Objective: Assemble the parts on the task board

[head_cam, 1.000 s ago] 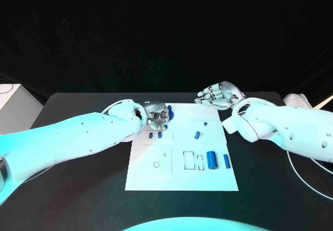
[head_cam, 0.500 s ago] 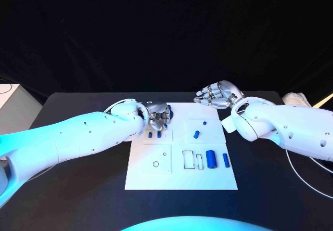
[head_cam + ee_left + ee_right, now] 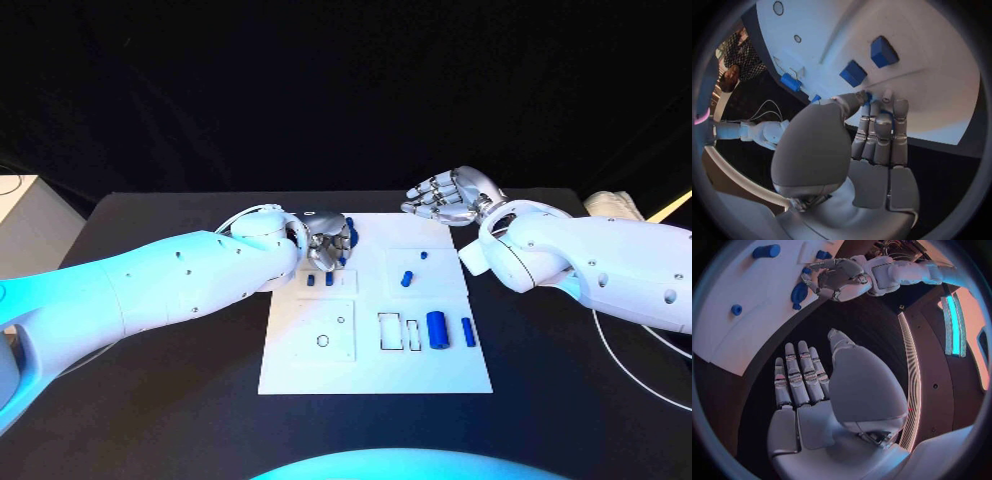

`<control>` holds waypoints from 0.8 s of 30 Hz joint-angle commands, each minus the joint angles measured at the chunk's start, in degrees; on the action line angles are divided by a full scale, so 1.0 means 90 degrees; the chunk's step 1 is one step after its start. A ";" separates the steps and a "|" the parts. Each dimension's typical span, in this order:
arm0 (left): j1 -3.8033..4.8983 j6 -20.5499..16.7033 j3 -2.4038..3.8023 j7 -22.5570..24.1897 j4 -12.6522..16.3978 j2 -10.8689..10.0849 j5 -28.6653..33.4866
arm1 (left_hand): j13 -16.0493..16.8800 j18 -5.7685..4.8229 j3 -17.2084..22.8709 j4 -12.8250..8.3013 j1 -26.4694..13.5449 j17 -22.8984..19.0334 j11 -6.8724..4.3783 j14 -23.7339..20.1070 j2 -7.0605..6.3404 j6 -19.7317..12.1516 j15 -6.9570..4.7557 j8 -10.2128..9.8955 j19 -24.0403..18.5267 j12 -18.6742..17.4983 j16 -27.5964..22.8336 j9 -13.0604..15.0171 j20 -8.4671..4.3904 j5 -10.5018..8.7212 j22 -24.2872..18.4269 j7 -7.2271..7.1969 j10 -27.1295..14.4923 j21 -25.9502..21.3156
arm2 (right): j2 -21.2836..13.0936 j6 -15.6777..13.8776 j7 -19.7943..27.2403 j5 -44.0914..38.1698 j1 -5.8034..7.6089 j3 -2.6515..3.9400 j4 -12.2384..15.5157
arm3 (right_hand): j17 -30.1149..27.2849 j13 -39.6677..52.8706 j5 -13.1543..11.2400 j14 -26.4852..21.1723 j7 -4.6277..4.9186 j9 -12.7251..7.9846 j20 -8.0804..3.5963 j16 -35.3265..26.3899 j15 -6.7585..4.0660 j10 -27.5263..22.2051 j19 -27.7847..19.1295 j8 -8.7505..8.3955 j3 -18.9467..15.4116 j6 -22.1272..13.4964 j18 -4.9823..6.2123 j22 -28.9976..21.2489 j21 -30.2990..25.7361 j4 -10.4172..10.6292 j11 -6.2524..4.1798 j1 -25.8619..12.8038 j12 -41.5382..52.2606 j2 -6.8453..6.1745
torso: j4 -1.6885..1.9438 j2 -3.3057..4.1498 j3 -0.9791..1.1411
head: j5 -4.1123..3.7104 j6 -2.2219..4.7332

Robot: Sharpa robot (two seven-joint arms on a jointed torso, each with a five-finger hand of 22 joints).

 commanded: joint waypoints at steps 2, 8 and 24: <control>-0.0011 0.0210 0.0000 -0.0048 -0.0036 0.0042 -0.0022 | -0.0041 -0.0005 0.0074 -0.0038 -0.0097 -0.0047 0.0014 0.0042 0.0001 0.0058 0.0012 -0.0056 0.0024 -0.0076 0.0046 -0.0017 0.0002 -0.0018 0.0015 0.0011 0.0043 0.0049 | -0.0006 0.0052 0.0073 -0.0015 0.0000 0.0001 0.0022 | -0.0005 -0.0006 0.0038 -0.0042 0.0214 -0.0007 -0.0001 -0.0018 0.0006 -0.0002 0.0022 -0.0021 0.0031 0.0025 -0.0061 0.0006 -0.0007 -0.0010 0.0003 0.0040 -0.0026 0.0015 | 0.0005 0.0004 -0.0001 | -0.0019 -0.0012; -0.0018 0.0217 0.0000 -0.0019 -0.0078 0.0063 0.0029 | -0.0068 -0.0015 0.0136 -0.0100 -0.0120 -0.0027 0.0011 0.0070 0.0053 0.0090 0.0013 -0.0073 0.0057 -0.0124 0.0075 -0.0025 0.0003 -0.0021 0.0084 0.0020 0.0095 0.0104 | -0.0009 0.0053 0.0075 -0.0016 0.0002 0.0001 0.0034 | -0.0005 -0.0006 0.0038 -0.0042 0.0214 -0.0007 -0.0001 -0.0018 0.0006 -0.0002 0.0022 -0.0021 0.0031 0.0025 -0.0061 0.0006 -0.0007 -0.0010 0.0003 0.0040 -0.0026 0.0015 | 0.0008 -0.0003 0.0001 | -0.0027 -0.0029; -0.0028 -0.0460 0.0000 0.0460 -0.0089 0.0036 0.0281 | -0.0151 -0.0175 0.0333 -0.0559 -0.0273 0.0936 -0.0231 0.0936 0.0333 0.0738 -0.0213 -0.0102 0.0765 -0.0470 0.0473 0.0101 -0.0179 -0.0016 0.0904 -0.0120 0.1034 0.0742 | 0.0001 0.0065 0.0072 -0.0016 0.0002 0.0001 0.0035 | -0.0009 -0.0005 0.0044 -0.0044 0.0213 -0.0007 -0.0001 -0.0019 0.0006 0.0003 0.0015 -0.0020 0.0036 0.0032 -0.0062 0.0005 -0.0008 -0.0004 0.0002 0.0031 -0.0023 0.0014 | 0.0008 -0.0011 0.0002 | -0.0021 -0.0013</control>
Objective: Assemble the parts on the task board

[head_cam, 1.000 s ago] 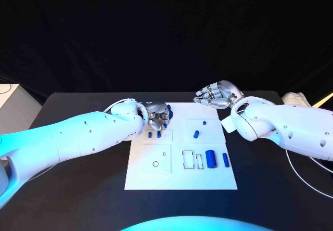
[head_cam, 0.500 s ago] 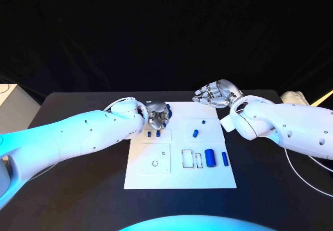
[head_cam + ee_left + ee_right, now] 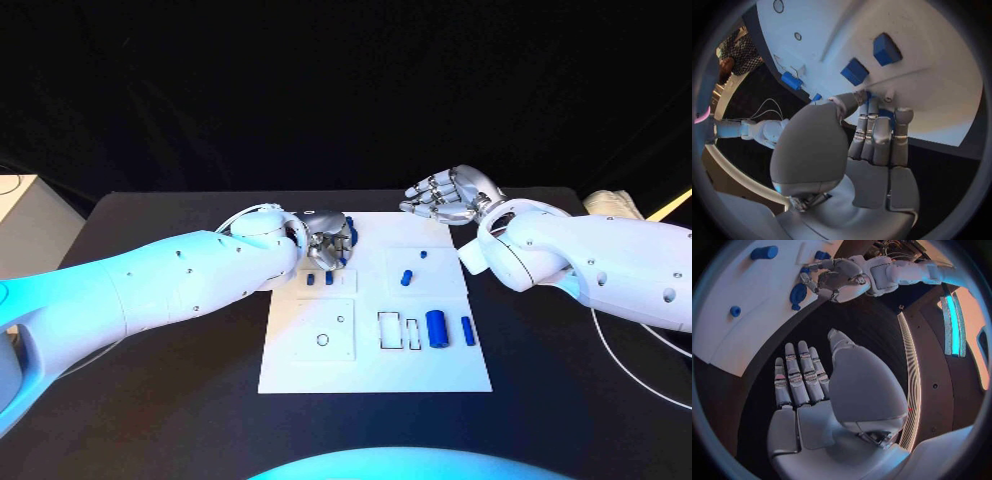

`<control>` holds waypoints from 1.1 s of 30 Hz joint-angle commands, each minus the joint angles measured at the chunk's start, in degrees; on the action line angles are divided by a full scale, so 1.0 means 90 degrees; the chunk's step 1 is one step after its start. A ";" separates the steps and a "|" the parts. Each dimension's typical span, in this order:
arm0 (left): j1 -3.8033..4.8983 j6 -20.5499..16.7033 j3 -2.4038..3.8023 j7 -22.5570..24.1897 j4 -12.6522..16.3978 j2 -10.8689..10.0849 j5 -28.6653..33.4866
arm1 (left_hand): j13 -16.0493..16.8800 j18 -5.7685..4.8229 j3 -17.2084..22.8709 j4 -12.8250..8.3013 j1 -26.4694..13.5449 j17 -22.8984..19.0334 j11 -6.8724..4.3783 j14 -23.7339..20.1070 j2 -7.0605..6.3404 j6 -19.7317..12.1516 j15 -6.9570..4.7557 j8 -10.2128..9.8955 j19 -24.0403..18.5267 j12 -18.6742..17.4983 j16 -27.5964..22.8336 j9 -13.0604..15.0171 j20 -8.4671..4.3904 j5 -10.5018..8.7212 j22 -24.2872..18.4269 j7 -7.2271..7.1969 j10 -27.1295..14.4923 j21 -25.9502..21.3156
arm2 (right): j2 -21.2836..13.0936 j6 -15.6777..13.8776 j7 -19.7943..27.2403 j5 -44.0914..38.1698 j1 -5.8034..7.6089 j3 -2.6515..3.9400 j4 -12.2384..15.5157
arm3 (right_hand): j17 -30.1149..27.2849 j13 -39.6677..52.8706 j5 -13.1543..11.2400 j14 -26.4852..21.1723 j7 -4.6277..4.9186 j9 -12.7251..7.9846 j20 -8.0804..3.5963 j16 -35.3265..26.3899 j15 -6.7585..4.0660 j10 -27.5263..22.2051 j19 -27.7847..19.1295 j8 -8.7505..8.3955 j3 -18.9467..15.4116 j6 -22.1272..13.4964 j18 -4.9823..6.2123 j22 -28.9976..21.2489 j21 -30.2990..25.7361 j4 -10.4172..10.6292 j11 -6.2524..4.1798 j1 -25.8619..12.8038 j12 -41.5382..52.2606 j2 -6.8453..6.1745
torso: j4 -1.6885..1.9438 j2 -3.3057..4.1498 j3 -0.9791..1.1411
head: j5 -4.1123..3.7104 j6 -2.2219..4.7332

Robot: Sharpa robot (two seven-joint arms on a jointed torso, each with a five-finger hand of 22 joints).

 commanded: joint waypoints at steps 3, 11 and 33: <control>-0.0010 -0.0539 0.0004 0.0354 0.0017 -0.0045 0.0234 | -0.0032 -0.0084 0.0066 -0.0140 -0.0036 0.0118 -0.0010 0.0138 0.0115 0.0114 -0.0029 -0.0066 0.0137 -0.0214 0.0032 0.0057 -0.0042 -0.0010 0.0151 -0.0004 0.0194 0.0121 | 0.0001 0.0066 0.0072 -0.0016 0.0000 0.0002 0.0009 | -0.0011 -0.0004 0.0047 -0.0044 0.0211 -0.0008 -0.0001 -0.0019 0.0006 0.0008 0.0013 -0.0019 0.0040 0.0037 -0.0063 0.0004 -0.0009 -0.0001 0.0000 0.0026 -0.0021 0.0014 | 0.0000 0.0001 -0.0003 | -0.0008 0.0025; -0.0017 -0.0731 0.0026 0.0399 0.0190 -0.0258 0.0378 | -0.0043 -0.0089 0.0063 -0.0183 -0.0112 0.0138 0.0002 0.0173 0.0089 0.0146 -0.0020 -0.0129 0.0148 -0.0340 0.0032 0.0067 -0.0047 -0.0011 0.0171 0.0010 0.0257 0.0140 | -0.0008 0.0067 0.0070 -0.0016 0.0000 0.0002 0.0003 | -0.0011 -0.0004 0.0047 -0.0044 0.0211 -0.0008 -0.0001 -0.0019 0.0006 0.0008 0.0013 -0.0019 0.0040 0.0037 -0.0063 0.0004 -0.0009 -0.0001 0.0000 0.0026 -0.0021 0.0014 | 0.0007 -0.0005 0.0003 | -0.0020 0.0049; -0.0009 0.0101 0.0380 0.0142 0.0816 -0.1059 0.0665 | -0.0073 -0.0075 0.0035 -0.0201 -0.0237 0.0035 0.0026 0.0127 0.0063 0.0150 0.0002 -0.0242 0.0067 -0.0568 -0.0001 0.0081 -0.0029 -0.0013 0.0106 0.0020 0.0284 0.0082 | -0.0031 0.0083 0.0062 -0.0020 -0.0001 0.0002 -0.0030 | -0.0015 -0.0003 0.0049 -0.0046 0.0208 -0.0008 -0.0001 -0.0019 0.0006 0.0016 0.0004 -0.0018 0.0046 0.0044 -0.0064 0.0003 -0.0011 0.0002 -0.0003 0.0021 -0.0018 0.0013 | 0.0020 -0.0009 -0.0013 | 0.0005 0.0020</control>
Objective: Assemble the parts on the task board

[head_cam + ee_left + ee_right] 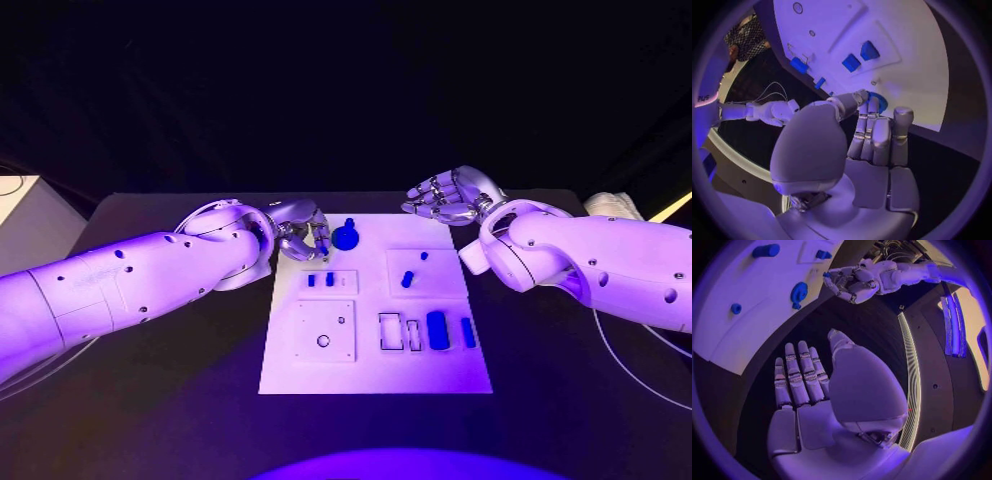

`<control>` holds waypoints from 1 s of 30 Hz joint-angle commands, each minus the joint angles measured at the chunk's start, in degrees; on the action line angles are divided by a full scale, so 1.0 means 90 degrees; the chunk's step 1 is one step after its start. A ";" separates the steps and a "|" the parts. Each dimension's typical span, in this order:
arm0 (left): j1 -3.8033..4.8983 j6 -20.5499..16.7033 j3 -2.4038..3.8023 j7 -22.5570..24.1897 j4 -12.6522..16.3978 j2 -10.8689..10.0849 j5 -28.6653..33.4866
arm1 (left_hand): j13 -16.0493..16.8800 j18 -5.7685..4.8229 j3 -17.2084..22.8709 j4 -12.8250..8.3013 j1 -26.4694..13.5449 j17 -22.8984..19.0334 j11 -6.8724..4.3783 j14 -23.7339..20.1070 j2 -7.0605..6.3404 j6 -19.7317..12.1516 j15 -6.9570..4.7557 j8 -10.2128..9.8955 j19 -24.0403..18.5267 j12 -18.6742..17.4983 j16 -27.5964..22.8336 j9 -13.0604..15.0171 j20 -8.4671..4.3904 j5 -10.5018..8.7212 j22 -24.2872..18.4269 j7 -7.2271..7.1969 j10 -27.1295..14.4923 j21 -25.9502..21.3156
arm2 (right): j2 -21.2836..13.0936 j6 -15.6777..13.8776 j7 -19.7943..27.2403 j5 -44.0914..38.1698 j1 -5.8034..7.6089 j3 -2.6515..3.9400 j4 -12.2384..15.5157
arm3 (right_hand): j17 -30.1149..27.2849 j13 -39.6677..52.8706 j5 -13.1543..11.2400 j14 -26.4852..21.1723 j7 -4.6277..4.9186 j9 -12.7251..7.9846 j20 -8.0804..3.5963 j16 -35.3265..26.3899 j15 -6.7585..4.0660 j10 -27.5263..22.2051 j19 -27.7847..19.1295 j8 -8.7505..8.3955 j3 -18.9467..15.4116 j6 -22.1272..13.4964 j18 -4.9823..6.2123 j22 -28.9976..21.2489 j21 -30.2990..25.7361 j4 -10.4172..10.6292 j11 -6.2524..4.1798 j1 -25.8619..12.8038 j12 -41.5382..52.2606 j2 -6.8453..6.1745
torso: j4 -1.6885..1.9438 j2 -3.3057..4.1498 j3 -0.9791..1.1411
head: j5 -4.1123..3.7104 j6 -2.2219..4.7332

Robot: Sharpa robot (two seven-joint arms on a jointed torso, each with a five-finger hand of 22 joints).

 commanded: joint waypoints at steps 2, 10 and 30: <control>0.0004 0.0441 0.0010 -0.0126 0.0004 -0.0018 0.0104 | -0.0007 -0.0076 -0.0013 -0.0030 -0.0059 -0.0005 0.0006 -0.0016 -0.0009 0.0034 0.0014 -0.0027 -0.0027 -0.0014 -0.0001 0.0008 0.0005 0.0000 -0.0009 0.0010 0.0035 -0.0018 | 0.0000 0.0081 0.0064 -0.0020 -0.0001 0.0002 -0.0002 | -0.0009 -0.0003 0.0025 -0.0046 0.0209 -0.0009 -0.0001 -0.0019 0.0006 0.0016 0.0004 -0.0018 0.0046 0.0044 -0.0064 0.0002 -0.0011 0.0002 -0.0003 0.0021 -0.0018 0.0013 | -0.0012 0.0006 -0.0007 | 0.0013 -0.0003; 0.0002 0.0574 0.0003 -0.0197 -0.0120 0.0051 0.0105 | -0.0010 -0.0075 -0.0012 -0.0032 -0.0067 -0.0033 0.0008 -0.0031 -0.0006 0.0033 0.0017 -0.0040 -0.0036 -0.0040 -0.0009 0.0010 0.0008 -0.0001 -0.0015 0.0012 0.0039 -0.0025 | 0.0005 0.0081 0.0063 -0.0022 -0.0001 0.0002 -0.0003 | -0.0009 -0.0003 0.0025 -0.0046 0.0209 -0.0009 -0.0001 -0.0019 0.0006 0.0016 0.0004 -0.0018 0.0046 0.0044 -0.0064 0.0002 -0.0011 0.0002 -0.0003 0.0021 -0.0018 0.0013 | -0.0012 0.0017 -0.0009 | 0.0016 -0.0011; -0.0002 0.0554 -0.0050 -0.0274 -0.0369 0.0253 0.0012 | -0.0011 -0.0077 -0.0013 -0.0032 -0.0076 -0.0049 0.0011 -0.0043 0.0008 0.0037 0.0020 -0.0056 -0.0032 -0.0070 -0.0016 0.0014 0.0013 -0.0004 -0.0009 0.0015 0.0053 -0.0025 | 0.0010 0.0087 0.0064 -0.0027 -0.0001 0.0002 0.0002 | -0.0009 -0.0003 0.0025 -0.0046 0.0209 -0.0009 -0.0001 -0.0019 0.0006 0.0016 0.0004 -0.0018 0.0046 0.0044 -0.0064 0.0002 -0.0011 0.0002 -0.0003 0.0021 -0.0018 0.0013 | -0.0014 0.0010 0.0000 | 0.0022 -0.0036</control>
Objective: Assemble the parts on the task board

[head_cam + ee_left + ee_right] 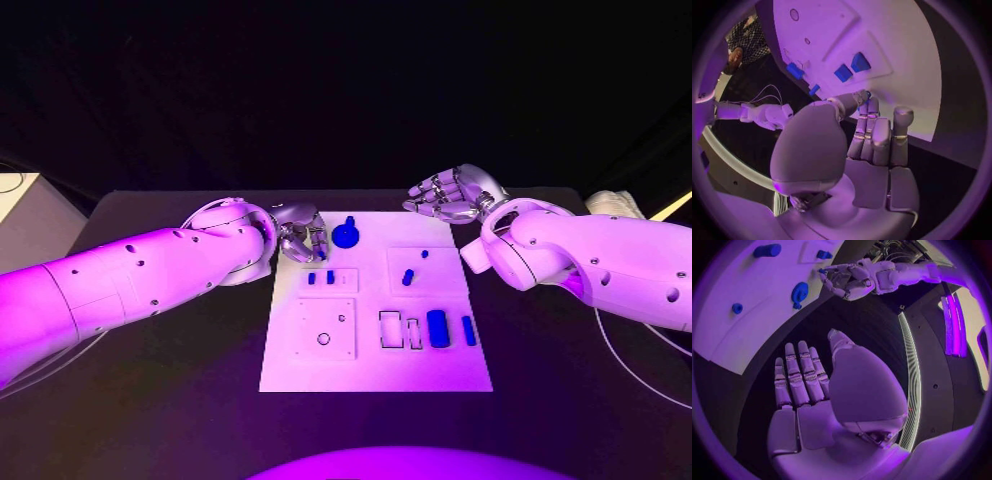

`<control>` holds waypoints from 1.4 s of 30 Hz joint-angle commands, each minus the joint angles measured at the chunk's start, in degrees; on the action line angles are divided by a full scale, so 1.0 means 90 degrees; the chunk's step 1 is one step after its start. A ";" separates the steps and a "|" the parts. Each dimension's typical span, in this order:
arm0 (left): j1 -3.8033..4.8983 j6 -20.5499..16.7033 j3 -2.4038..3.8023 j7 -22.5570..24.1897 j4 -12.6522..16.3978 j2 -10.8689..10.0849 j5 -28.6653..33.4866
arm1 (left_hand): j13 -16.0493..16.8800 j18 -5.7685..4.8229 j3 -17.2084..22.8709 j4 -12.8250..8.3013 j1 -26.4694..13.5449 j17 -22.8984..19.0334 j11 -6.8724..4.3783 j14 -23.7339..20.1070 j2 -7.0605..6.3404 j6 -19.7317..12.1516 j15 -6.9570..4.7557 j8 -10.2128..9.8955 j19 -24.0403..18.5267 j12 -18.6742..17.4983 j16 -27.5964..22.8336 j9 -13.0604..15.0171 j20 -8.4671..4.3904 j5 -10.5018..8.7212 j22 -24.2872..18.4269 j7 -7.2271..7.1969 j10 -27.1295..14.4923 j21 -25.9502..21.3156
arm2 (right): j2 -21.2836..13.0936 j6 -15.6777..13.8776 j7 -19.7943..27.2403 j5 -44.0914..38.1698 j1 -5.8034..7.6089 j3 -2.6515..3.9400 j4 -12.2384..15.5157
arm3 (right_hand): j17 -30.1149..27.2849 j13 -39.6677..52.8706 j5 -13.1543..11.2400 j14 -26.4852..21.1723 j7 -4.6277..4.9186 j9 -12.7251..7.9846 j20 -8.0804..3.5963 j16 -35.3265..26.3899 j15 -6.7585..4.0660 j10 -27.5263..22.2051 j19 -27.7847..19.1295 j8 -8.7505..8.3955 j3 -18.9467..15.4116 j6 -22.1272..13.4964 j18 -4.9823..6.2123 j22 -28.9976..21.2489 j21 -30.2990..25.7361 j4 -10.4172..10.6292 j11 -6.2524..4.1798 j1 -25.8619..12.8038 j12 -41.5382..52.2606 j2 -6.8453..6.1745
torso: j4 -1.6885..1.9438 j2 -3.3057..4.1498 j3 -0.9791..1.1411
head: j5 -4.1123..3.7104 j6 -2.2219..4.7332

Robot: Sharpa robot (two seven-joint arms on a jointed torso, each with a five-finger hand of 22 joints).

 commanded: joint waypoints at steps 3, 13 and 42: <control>0.0000 0.0074 -0.0002 -0.0026 -0.0021 0.0053 -0.0041 | -0.0006 -0.0077 -0.0013 -0.0033 -0.0077 -0.0001 0.0011 -0.0022 0.0009 0.0040 -0.0004 -0.0017 -0.0033 -0.0038 -0.0017 0.0012 0.0013 -0.0005 -0.0002 0.0015 0.0055 -0.0026 | 0.0005 0.0087 0.0067 -0.0027 -0.0001 0.0002 0.0009 | -0.0010 -0.0003 0.0026 -0.0046 0.0209 -0.0009 -0.0001 -0.0019 0.0006 0.0016 0.0004 -0.0018 0.0046 0.0044 -0.0064 0.0002 -0.0011 0.0002 -0.0003 0.0021 -0.0018 0.0013 | 0.0001 0.0001 0.0000 | -0.0006 0.0001; -0.0001 0.0039 -0.0004 -0.0003 -0.0016 0.0096 -0.0043 | -0.0006 -0.0077 -0.0013 -0.0035 -0.0078 0.0002 0.0011 -0.0021 0.0011 0.0039 -0.0004 -0.0020 -0.0033 -0.0044 -0.0017 0.0012 0.0014 -0.0006 -0.0002 0.0016 0.0057 -0.0026 | 0.0002 0.0090 0.0065 -0.0027 -0.0001 0.0002 0.0013 | -0.0010 -0.0003 0.0026 -0.0046 0.0209 -0.0009 -0.0001 -0.0019 0.0006 0.0016 0.0004 -0.0018 0.0046 0.0044 -0.0064 0.0002 -0.0011 0.0002 -0.0003 0.0021 -0.0018 0.0013 | -0.0001 -0.0001 0.0004 | -0.0013 0.0000; -0.0008 0.0462 -0.0034 -0.0260 -0.0203 0.0193 -0.0188 | -0.0001 -0.0083 -0.0008 -0.0059 -0.0056 -0.0015 0.0007 -0.0032 0.0042 0.0056 -0.0005 -0.0037 -0.0003 -0.0077 -0.0023 0.0023 0.0018 -0.0005 0.0030 0.0013 0.0086 -0.0009 | -0.0009 0.0101 0.0064 -0.0027 -0.0001 0.0002 0.0016 | -0.0023 -0.0003 0.0027 -0.0055 0.0206 -0.0013 -0.0001 -0.0022 0.0007 0.0027 -0.0007 -0.0022 0.0064 0.0055 -0.0067 0.0000 -0.0014 0.0008 -0.0005 0.0006 -0.0018 0.0001 | 0.0010 -0.0006 -0.0001 | -0.0034 -0.0038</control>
